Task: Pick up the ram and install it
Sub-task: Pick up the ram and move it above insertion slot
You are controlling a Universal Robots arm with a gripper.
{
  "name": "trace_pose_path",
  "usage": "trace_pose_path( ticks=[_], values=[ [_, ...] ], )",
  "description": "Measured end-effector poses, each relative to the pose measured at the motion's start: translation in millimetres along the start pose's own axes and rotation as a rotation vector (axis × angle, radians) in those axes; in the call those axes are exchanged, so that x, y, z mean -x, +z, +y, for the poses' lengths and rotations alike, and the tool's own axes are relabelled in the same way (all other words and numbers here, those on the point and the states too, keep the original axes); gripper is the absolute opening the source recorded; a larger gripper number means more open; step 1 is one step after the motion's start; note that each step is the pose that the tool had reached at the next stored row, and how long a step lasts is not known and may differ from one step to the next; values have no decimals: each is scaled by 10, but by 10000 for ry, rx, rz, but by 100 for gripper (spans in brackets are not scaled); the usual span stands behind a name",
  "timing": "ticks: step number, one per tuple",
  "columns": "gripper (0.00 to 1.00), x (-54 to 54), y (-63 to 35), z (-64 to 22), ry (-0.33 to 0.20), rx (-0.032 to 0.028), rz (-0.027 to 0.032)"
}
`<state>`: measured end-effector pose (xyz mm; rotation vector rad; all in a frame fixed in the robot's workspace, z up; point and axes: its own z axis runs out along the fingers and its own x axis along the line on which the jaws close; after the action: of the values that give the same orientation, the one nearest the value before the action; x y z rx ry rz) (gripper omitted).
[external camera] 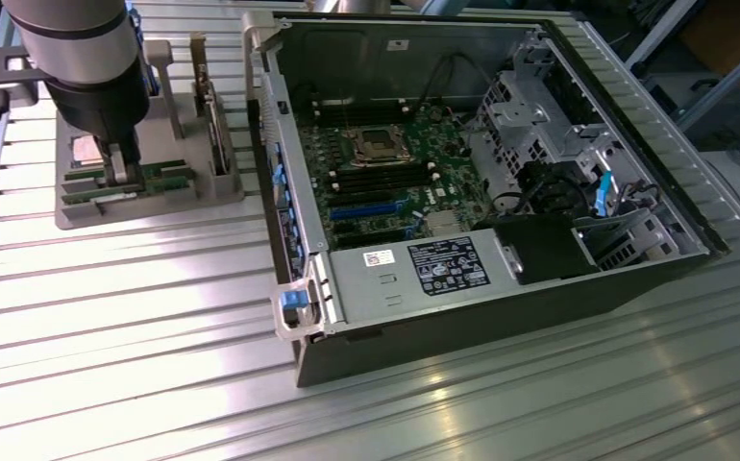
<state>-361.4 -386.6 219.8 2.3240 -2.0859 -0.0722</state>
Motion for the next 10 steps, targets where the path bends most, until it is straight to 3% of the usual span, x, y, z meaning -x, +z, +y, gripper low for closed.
trace_pose_path(
  ticks=[10],
  values=[
    [12,1,-31,1,0,0,0]
  ],
)
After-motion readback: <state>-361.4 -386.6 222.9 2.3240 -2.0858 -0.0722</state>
